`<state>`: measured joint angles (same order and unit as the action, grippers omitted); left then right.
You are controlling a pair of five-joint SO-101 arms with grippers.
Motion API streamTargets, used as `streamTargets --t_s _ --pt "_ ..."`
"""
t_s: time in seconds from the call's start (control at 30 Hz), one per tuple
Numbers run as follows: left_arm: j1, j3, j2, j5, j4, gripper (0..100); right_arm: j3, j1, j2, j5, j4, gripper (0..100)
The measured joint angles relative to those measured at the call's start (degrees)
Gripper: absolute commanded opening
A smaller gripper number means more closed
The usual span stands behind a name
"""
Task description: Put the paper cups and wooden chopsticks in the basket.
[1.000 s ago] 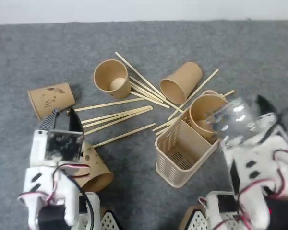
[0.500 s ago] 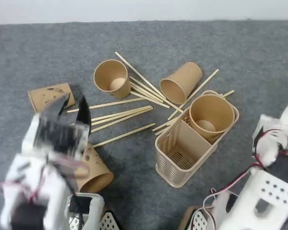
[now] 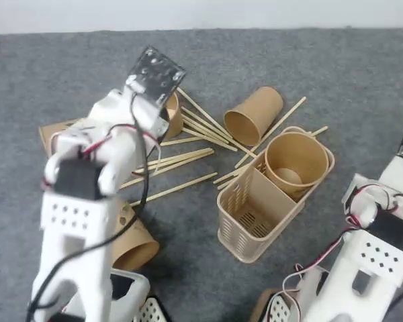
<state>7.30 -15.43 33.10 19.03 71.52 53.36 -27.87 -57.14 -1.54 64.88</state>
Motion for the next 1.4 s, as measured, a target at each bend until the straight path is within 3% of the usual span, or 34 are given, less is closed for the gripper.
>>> streamTargets --t_s 0.33,0.7,1.4 --pt "0.18 0.18 -15.3 0.0 0.0 9 3.43 -4.31 -3.43 0.0 -3.6 19.5" --pt "0.7 3.87 -16.79 0.0 1.23 9 14.24 -4.57 -14.51 0.0 -8.18 19.4" --pt "-0.62 30.77 -55.3 -1.76 2.46 9 16.62 -4.57 -15.47 0.0 -10.11 19.4"
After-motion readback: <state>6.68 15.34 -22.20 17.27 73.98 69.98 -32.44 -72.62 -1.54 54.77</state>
